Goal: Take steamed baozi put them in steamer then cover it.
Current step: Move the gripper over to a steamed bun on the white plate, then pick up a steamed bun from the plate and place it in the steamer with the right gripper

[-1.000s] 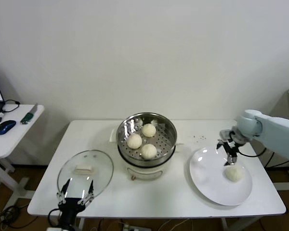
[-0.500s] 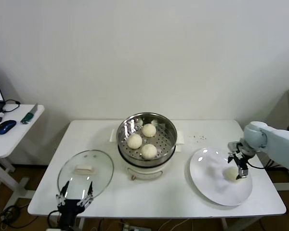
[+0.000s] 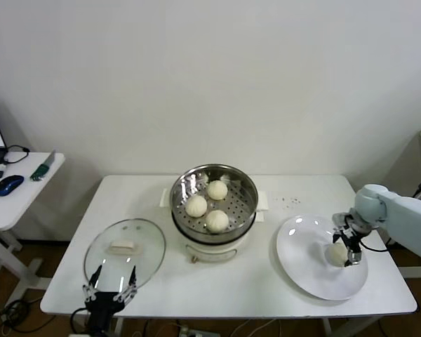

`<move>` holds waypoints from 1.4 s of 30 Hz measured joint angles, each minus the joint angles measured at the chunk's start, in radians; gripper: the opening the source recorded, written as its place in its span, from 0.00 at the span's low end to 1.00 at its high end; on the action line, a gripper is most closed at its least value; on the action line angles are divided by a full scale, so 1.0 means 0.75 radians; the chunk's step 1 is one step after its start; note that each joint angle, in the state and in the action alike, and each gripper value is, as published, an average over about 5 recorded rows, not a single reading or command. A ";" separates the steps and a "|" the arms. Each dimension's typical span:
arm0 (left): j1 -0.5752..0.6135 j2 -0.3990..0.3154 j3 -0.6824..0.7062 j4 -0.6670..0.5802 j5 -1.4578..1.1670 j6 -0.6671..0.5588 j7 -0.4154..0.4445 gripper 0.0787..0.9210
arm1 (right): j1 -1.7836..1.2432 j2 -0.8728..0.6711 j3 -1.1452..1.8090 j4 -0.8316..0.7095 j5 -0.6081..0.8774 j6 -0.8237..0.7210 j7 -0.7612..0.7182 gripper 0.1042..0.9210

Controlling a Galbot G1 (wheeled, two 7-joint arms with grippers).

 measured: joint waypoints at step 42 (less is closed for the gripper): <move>0.014 -0.008 0.055 -0.025 0.005 -0.004 0.013 0.88 | 0.717 0.333 -0.465 -0.008 0.643 -0.118 0.027 0.69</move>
